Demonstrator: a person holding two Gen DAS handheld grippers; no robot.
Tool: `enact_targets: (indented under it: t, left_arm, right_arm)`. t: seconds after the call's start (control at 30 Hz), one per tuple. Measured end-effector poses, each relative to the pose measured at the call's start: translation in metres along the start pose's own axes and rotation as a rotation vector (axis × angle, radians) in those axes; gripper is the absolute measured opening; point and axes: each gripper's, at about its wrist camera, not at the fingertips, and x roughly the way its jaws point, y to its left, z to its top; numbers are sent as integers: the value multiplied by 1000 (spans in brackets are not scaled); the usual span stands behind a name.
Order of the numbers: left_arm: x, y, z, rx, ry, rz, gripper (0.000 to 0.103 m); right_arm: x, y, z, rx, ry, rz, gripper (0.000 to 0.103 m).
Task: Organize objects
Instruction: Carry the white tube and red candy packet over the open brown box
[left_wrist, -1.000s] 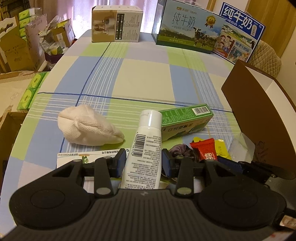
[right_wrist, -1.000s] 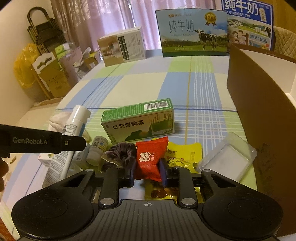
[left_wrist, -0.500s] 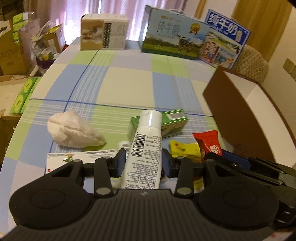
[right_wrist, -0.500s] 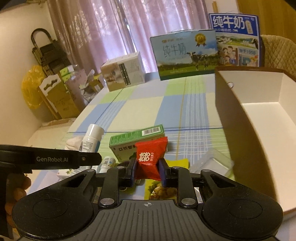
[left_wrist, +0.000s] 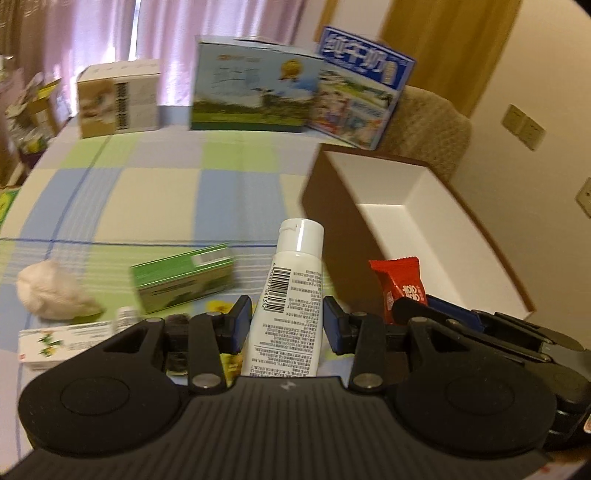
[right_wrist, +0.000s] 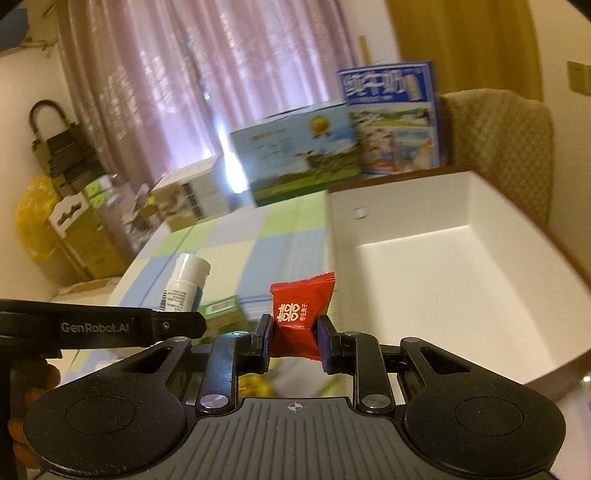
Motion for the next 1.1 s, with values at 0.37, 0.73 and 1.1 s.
enact_targets:
  t: [0.37, 0.73, 1.1]
  left_arm:
    - [17, -95, 33, 44, -5, -117, 36]
    - [74, -166, 42, 83, 63, -129, 36]
    - [138, -169, 21, 108, 224, -67, 36]
  right_arm:
    - [-27, -66, 22, 2, -39, -100, 22]
    - [-7, -123, 21, 40, 48, -169, 22]
    - [29, -152, 9, -20, 238, -173, 22]
